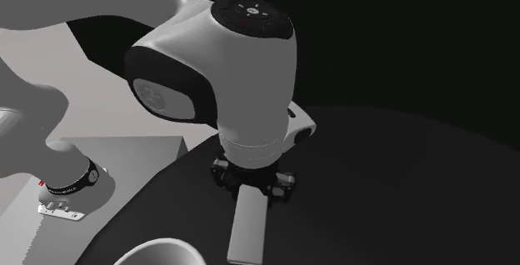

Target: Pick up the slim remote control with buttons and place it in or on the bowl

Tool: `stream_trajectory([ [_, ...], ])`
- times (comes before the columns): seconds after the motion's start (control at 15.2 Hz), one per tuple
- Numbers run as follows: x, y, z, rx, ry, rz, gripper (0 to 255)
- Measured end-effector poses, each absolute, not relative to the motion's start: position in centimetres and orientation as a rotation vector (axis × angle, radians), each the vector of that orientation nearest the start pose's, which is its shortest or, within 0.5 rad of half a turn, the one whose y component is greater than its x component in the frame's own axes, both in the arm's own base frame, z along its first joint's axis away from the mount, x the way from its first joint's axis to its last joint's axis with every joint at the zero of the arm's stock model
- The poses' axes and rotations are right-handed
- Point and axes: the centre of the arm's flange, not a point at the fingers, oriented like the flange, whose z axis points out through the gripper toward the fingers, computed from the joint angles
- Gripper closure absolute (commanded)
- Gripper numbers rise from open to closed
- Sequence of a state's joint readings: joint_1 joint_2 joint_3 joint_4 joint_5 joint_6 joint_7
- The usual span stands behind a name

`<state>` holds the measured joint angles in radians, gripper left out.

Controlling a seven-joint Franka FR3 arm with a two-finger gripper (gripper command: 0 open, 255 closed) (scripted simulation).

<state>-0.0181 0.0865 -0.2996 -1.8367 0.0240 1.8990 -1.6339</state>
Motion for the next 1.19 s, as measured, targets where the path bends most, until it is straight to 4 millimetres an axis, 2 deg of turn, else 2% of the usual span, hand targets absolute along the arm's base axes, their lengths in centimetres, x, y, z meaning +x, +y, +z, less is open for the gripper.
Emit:
stream_trajectory([
  [0.99,40.1,-30.4,48.2,-2.481,-1.902,0.021,255],
  [1.19,38.3,-31.8,47.5,-2.480,-1.903,0.021,255],
])
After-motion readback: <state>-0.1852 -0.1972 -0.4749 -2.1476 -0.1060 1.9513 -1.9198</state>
